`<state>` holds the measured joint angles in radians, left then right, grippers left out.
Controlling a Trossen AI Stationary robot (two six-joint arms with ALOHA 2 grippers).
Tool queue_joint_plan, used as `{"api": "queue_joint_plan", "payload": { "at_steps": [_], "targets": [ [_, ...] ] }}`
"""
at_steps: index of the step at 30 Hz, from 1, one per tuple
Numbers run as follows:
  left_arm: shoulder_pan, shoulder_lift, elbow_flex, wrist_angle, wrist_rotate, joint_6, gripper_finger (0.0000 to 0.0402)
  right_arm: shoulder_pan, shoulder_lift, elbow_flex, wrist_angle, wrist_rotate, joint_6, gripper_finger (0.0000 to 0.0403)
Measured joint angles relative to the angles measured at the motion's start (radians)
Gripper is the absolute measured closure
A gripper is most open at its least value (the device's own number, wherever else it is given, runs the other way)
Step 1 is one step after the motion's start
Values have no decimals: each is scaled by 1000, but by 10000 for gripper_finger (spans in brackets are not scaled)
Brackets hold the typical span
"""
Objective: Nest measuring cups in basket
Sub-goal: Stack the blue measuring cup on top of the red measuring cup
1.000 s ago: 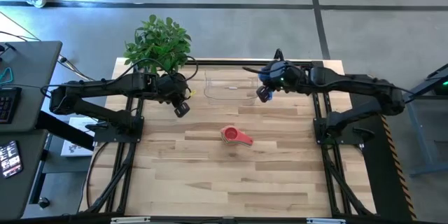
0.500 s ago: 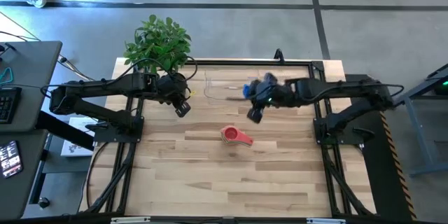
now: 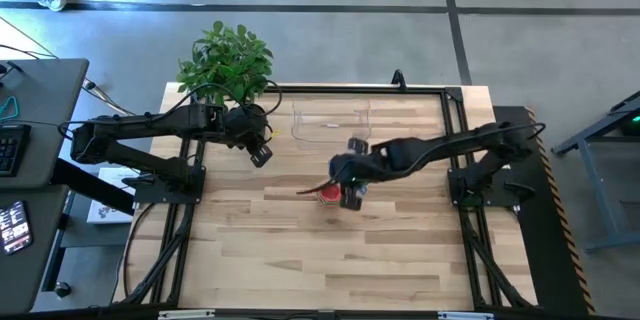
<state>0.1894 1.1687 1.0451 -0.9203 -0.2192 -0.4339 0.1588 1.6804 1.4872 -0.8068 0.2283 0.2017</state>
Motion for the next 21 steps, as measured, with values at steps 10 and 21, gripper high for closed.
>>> {"api": "queue_joint_plan", "payload": {
  "at_steps": [10,21],
  "targets": [
    [0,0,0,0,1,0,339,40,118,0,62,-39,-23,403],
    [0,0,0,1,3,24,339,45,191,0,81,-71,-92,403]
  ]
}}
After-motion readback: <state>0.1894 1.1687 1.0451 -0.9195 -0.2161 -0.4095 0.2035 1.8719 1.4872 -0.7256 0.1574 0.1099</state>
